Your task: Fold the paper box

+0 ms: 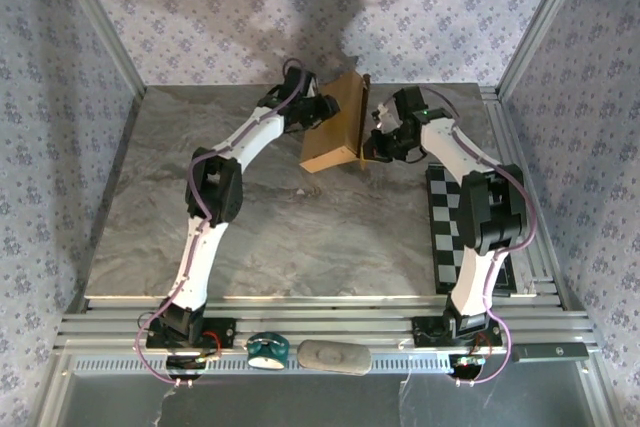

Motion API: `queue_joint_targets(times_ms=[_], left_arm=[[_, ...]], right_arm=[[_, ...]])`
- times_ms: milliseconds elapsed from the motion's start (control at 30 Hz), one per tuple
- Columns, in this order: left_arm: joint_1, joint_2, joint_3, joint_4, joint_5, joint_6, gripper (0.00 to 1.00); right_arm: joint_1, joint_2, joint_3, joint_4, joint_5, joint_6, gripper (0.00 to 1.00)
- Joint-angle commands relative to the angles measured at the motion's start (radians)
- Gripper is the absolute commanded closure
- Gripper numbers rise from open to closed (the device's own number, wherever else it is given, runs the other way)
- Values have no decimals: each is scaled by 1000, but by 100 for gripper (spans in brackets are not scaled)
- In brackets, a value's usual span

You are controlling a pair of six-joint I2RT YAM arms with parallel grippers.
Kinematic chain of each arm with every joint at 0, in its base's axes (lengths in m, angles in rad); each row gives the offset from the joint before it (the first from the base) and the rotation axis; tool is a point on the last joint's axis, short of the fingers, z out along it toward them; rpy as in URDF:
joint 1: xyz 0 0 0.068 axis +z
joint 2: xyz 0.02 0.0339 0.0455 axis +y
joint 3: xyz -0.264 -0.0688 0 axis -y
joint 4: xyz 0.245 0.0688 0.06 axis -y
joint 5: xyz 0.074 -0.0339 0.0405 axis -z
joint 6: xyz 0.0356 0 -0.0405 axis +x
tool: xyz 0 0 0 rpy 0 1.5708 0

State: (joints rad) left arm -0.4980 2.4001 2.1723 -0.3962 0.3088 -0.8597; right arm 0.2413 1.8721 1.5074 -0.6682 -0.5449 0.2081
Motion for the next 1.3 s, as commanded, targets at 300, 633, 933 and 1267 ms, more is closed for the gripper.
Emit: queue_joint_targets(times_ms=[300,633,933,1267], left_arm=[[-98,118,91,-252,-52,142,64],[-119,34,-14,-352,-116,152,68],[-63,-147,62,-430,-143,138,60],[180,96,442,-469,-281,235,58]], right_arm=[[-50,-76,-258,183,14,126,100],[-62,-76,-294,144,53,110,100],[-71,-26,-217,43,32,-7,100],[-65,21,-115,-9,51,-49,100]])
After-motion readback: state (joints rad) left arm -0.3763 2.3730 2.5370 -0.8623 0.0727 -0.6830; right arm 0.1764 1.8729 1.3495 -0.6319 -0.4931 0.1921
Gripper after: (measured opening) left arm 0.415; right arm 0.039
